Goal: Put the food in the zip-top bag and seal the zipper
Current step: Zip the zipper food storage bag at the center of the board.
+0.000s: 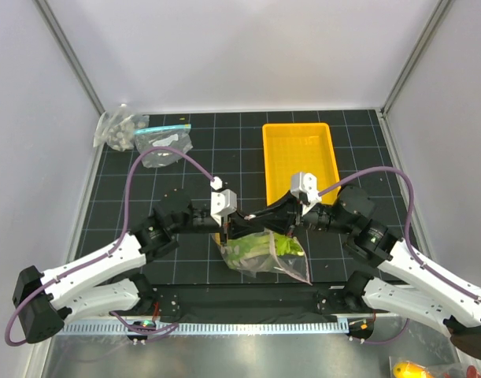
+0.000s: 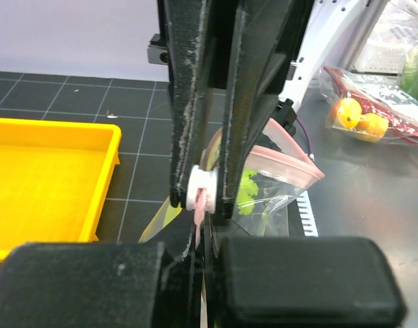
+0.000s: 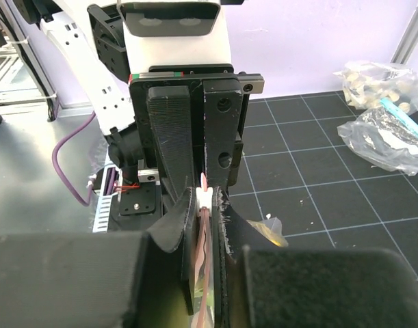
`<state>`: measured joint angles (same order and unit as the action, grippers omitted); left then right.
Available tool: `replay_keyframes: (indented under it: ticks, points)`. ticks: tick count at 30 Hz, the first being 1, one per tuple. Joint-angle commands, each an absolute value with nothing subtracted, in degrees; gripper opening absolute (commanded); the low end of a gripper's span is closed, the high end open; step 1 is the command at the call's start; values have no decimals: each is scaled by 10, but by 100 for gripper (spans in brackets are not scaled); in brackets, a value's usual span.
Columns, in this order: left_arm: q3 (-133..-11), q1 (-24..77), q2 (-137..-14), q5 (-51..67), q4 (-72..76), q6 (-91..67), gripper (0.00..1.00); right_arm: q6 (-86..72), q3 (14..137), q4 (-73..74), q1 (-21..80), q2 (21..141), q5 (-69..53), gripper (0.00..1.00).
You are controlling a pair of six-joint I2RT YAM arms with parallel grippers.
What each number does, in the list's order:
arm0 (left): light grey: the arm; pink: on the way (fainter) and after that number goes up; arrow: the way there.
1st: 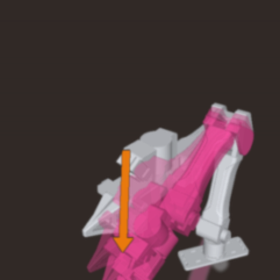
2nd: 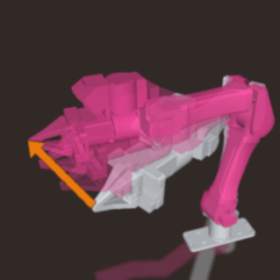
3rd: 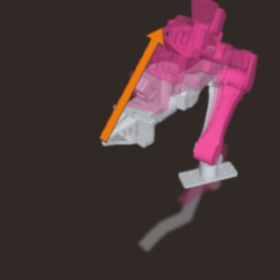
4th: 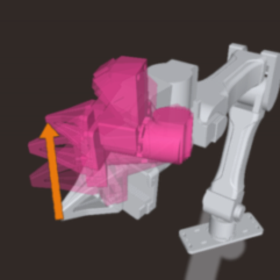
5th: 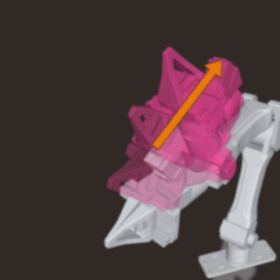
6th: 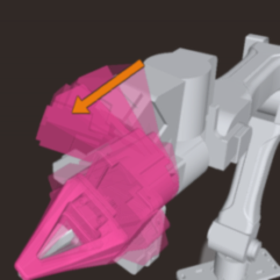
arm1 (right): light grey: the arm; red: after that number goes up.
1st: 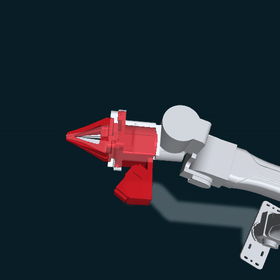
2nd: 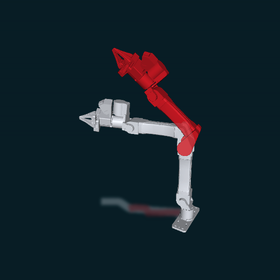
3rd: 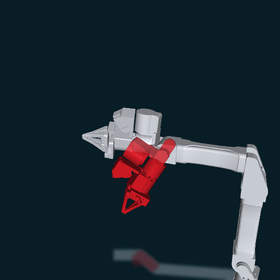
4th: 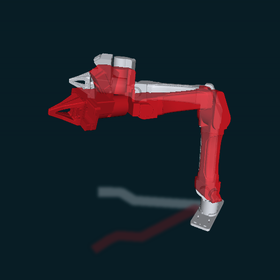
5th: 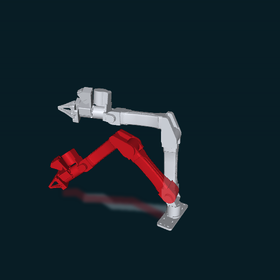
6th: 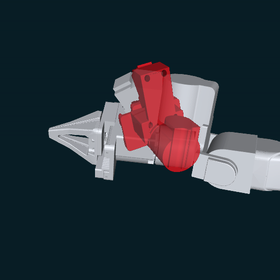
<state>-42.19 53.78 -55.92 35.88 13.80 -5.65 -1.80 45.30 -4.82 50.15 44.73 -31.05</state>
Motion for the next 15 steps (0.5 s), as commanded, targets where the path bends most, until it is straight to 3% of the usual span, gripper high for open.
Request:
replay_keyframes:
  ticks: [1, 9, 15]
  points:
    - [-438, 541, -541, 325, 155, -69, 0, -18, 464, -71, 504, 443, -306, 1]
    - [-410, 527, -498, 174, 178, -112, 0, -21, 465, -71, 505, 447, -296, 1]
    - [-379, 492, -469, 149, 218, -156, 0, -22, 468, -61, 504, 452, -265, 1]
